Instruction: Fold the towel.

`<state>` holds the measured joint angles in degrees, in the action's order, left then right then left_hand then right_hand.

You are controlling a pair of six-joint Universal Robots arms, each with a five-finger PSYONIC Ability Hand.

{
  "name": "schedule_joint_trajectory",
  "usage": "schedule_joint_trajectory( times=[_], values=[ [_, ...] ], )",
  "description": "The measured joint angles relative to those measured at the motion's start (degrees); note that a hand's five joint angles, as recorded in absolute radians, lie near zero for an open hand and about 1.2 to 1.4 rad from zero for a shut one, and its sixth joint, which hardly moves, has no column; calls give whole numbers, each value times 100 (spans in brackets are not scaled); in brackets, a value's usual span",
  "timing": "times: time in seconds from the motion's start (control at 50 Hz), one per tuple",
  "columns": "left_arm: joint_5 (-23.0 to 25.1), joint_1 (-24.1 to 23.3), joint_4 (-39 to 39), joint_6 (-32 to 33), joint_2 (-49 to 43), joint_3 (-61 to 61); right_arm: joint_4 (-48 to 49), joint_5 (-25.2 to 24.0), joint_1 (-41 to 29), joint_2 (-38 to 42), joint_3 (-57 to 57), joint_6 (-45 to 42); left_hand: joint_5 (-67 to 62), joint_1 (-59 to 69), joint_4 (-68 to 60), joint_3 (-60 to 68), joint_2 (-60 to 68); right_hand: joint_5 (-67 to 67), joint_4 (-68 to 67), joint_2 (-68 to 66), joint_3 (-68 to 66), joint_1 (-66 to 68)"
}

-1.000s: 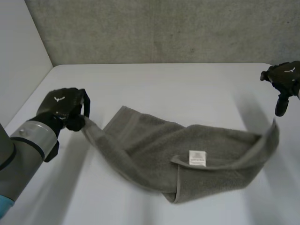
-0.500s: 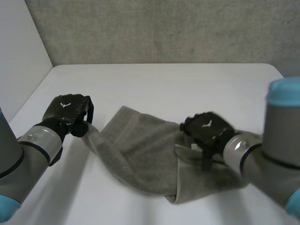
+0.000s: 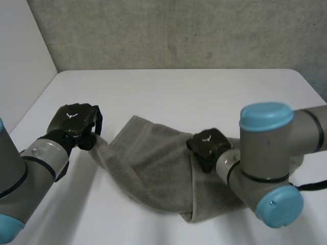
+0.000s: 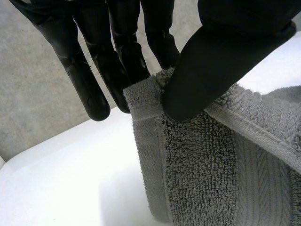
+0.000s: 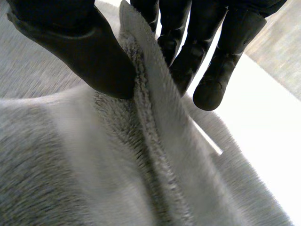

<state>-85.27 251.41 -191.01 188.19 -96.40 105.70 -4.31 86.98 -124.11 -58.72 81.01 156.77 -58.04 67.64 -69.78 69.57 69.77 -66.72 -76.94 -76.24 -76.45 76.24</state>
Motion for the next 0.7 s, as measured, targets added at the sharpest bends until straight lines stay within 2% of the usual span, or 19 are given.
schedule_joint_trajectory(
  times=[0.14,0.16,0.26,0.34,0.44,0.54,0.62,0.7],
  values=[
    [-15,73,30,7,80,-99,-224,-51,159,-1175,-377,59,0,0,0,0,0,0,-6,0,0,4],
    [-23,120,55,7,159,-157,-273,-80,333,-1608,-475,68,0,0,0,0,0,0,-6,0,0,4],
    [-35,311,238,2,510,-338,-451,-228,1000,-2565,-630,48,0,0,0,0,0,0,-6,0,0,4],
    [-23,602,782,-11,933,-579,-897,-667,1887,-3183,-688,-7,0,0,0,0,0,0,-6,0,0,4],
    [-5,825,1576,-32,1350,-954,-1506,-1361,2751,-3598,-771,-85,0,0,0,0,0,0,-6,0,0,4],
    [-16,869,2223,-33,1661,-1415,-1961,-1921,3185,-3836,-990,-129,0,0,0,0,0,0,-6,0,0,5],
    [-32,862,2434,-22,1748,-1636,-2156,-2068,3303,-3857,-1115,-170,0,0,0,0,0,0,-6,0,0,5],
    [-51,886,2485,-4,1604,-1744,-2494,-2079,3341,-3447,-1185,-497,7,0,0,0,0,0,-6,0,0,5]
  ],
)
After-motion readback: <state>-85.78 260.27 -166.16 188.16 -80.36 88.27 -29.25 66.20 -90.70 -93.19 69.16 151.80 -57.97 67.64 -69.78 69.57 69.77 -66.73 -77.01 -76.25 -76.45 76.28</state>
